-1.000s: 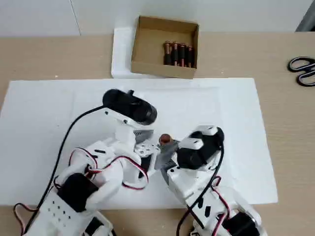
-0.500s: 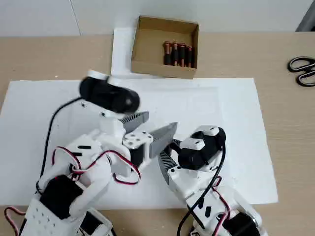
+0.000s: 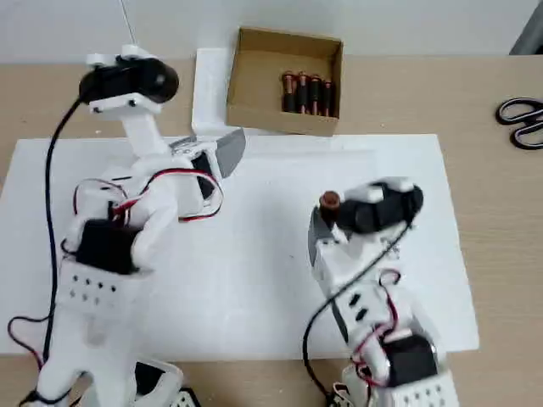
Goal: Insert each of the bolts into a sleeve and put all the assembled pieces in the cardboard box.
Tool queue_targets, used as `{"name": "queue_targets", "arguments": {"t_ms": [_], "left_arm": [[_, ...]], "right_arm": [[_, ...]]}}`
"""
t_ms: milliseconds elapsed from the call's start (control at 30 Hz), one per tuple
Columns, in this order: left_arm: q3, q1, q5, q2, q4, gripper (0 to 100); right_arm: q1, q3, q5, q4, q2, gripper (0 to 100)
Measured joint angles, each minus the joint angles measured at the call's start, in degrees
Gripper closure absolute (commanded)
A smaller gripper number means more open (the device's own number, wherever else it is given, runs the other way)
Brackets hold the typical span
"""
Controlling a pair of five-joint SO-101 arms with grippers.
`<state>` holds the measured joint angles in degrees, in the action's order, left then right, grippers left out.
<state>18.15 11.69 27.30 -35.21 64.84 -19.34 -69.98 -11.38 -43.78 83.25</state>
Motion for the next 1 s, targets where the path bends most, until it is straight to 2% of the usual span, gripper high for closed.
{"name": "queue_targets", "arguments": {"t_ms": [167, 333, 533, 767, 1000], "left_arm": [[-0.5, -2.2, 0.0, 3.0, -2.5, 77], [-3.3, -6.3, 0.0, 8.6, -5.2, 77], [-5.7, -6.7, 0.0, 13.0, -5.4, 77], [-6.2, -6.7, 0.0, 13.2, -5.7, 77], [-6.2, -6.7, 0.0, 13.2, -5.7, 77]], "right_arm": [[0.4, 4.8, 0.0, 6.9, -16.3, 99.4], [1.4, 15.8, 0.0, 9.1, -35.1, 99.4], [5.5, 35.2, 2.9, 9.1, -58.7, 99.4], [5.3, 60.0, 6.5, 9.7, -82.0, 99.4], [5.5, 85.8, 7.0, 9.8, -105.5, 99.4]]}}
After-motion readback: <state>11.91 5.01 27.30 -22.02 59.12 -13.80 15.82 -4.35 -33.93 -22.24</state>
